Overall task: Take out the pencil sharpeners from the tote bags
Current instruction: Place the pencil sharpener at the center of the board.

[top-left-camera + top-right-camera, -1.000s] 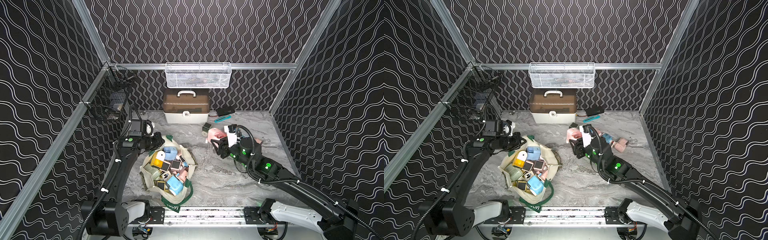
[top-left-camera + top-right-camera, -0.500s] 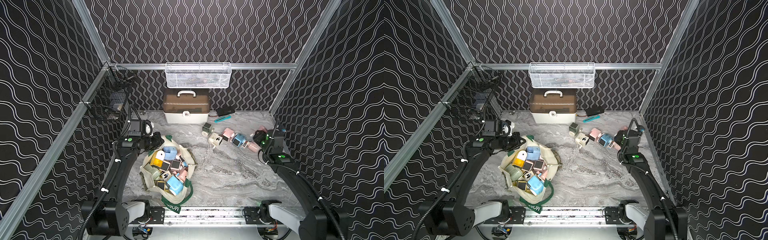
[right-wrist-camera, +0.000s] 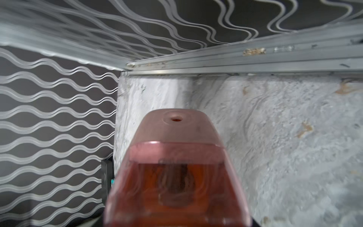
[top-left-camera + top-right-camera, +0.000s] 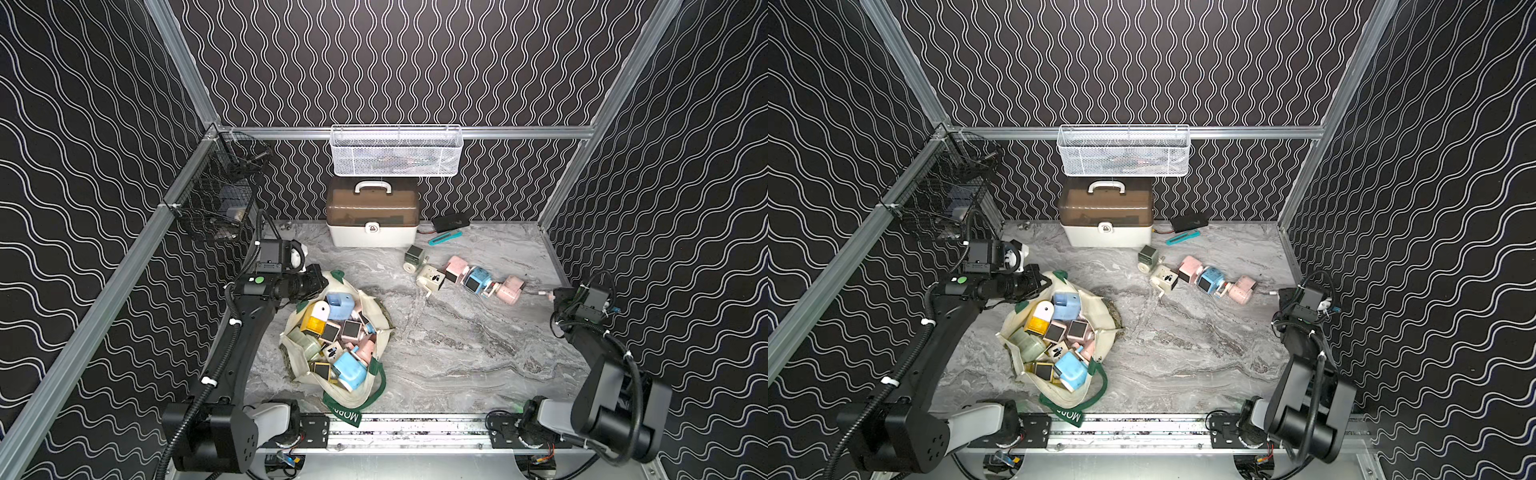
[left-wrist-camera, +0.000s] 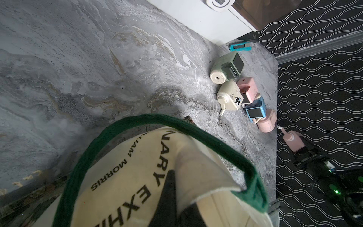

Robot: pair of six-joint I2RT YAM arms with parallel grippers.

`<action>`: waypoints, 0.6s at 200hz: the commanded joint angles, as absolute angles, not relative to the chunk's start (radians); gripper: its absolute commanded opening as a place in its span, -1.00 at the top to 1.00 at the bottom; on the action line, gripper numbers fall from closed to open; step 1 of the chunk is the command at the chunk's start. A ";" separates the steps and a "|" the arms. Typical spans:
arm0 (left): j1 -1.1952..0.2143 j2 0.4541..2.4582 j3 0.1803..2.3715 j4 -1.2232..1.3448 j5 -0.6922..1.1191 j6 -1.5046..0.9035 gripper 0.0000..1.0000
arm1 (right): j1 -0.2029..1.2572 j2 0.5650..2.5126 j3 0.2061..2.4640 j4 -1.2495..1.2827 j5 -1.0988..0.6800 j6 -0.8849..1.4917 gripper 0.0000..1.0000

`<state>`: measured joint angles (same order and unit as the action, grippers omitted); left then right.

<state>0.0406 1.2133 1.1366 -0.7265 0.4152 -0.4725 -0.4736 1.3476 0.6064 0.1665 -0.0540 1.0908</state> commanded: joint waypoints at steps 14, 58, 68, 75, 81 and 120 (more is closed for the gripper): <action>0.044 1.202 1.135 -0.689 0.413 -0.471 1.00 | -0.486 1.440 0.597 0.363 -0.205 1.197 0.38; 0.044 1.209 1.135 -0.687 0.417 -0.472 1.00 | -0.462 1.537 0.611 0.394 -0.223 1.202 0.31; 0.044 1.210 1.136 -0.689 0.417 -0.472 1.00 | -0.445 1.552 0.613 0.399 -0.206 1.197 0.29; 0.044 1.210 1.137 -0.689 0.416 -0.472 1.00 | -0.439 1.567 0.617 0.401 -0.204 1.193 0.27; 0.044 1.211 1.137 -0.689 0.416 -0.471 1.00 | -0.432 1.581 0.621 0.398 -0.202 1.194 0.26; 0.044 1.212 1.141 -0.691 0.413 -0.471 1.00 | -0.415 1.654 0.634 0.421 -0.203 1.208 0.13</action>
